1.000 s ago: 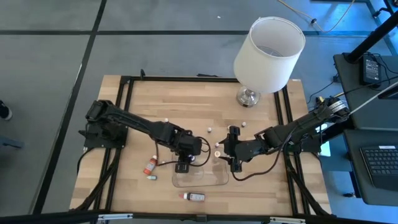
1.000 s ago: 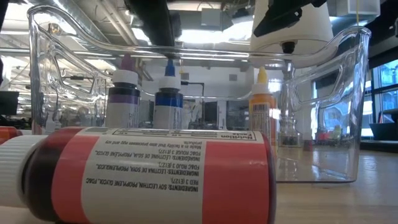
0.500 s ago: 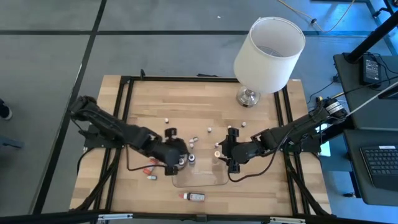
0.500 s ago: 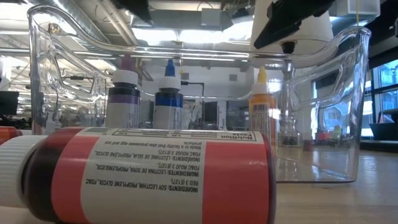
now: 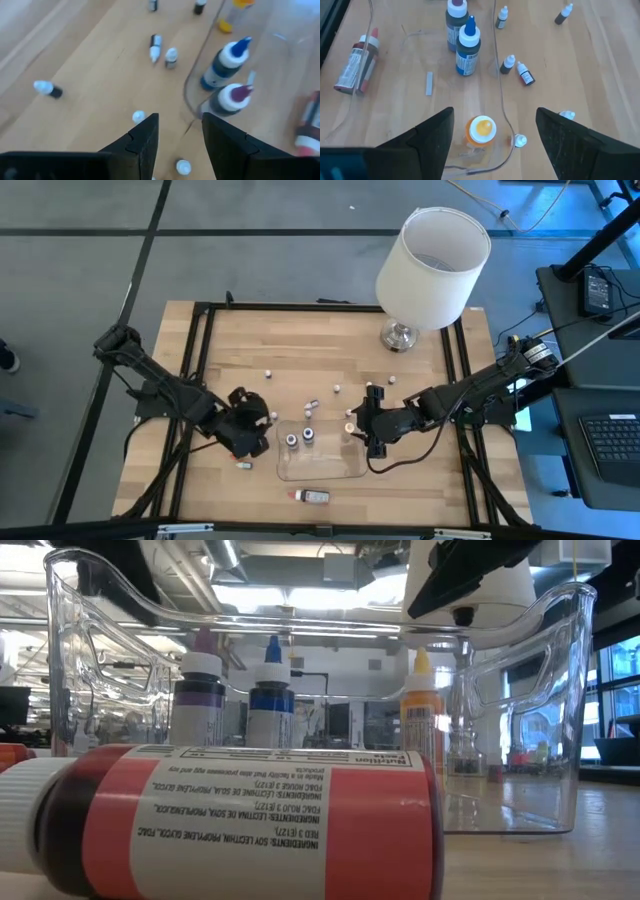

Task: Pick & Place food coloring
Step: Put the small pink food coloring bottle into the container

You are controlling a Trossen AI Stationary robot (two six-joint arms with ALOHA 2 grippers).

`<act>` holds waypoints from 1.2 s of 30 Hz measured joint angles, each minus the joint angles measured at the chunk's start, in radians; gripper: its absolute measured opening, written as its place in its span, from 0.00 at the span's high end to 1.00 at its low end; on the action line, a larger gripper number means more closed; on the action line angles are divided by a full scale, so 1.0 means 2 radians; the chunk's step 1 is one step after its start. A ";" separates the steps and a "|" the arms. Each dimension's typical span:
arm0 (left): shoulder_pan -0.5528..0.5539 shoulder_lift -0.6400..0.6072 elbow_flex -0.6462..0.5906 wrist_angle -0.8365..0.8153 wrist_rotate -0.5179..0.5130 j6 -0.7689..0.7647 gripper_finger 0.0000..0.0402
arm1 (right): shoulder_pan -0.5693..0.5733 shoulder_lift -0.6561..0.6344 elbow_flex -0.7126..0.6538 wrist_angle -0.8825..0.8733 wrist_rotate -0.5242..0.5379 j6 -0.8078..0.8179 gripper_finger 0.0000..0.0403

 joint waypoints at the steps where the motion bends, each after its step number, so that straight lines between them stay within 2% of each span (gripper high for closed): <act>1: -0.001 0.000 -0.006 0.000 -0.002 -0.009 0.63 | 0.000 0.000 0.000 0.002 0.000 -0.008 0.30; 4: -0.002 0.000 -0.022 -0.002 -0.012 -0.013 0.64 | 0.000 0.000 0.000 0.014 0.000 -0.024 0.30; 6: 0.000 0.000 -0.028 -0.008 -0.012 0.010 0.64 | 0.000 0.000 0.000 0.022 -0.003 -0.028 0.30; 9: 0.002 0.000 -0.029 -0.013 -0.005 0.042 0.64 | 0.000 -0.005 0.000 -0.012 -0.003 -0.027 0.30; 17: 0.001 0.000 -0.029 -0.012 0.014 0.079 0.63 | -0.017 -0.023 0.000 -0.170 0.041 0.077 0.30; 22: 0.001 0.001 -0.029 -0.013 0.007 0.069 0.64 | -0.038 -0.027 -0.031 -0.223 0.111 0.138 0.30; 24: 0.002 0.001 -0.029 -0.013 0.006 0.071 0.64 | -0.051 -0.033 -0.051 -0.221 0.127 0.148 0.30; 30: 0.002 0.000 -0.029 -0.013 0.024 0.087 0.64 | -0.110 -0.068 -0.113 -0.198 0.119 0.191 0.30; 34: 0.001 -0.013 -0.045 -0.013 0.018 0.113 0.64 | -0.151 -0.112 -0.148 -0.168 0.105 0.204 0.30; 36: 0.004 -0.034 -0.065 -0.007 0.010 0.111 0.64 | -0.171 -0.135 -0.165 -0.153 0.081 0.214 0.30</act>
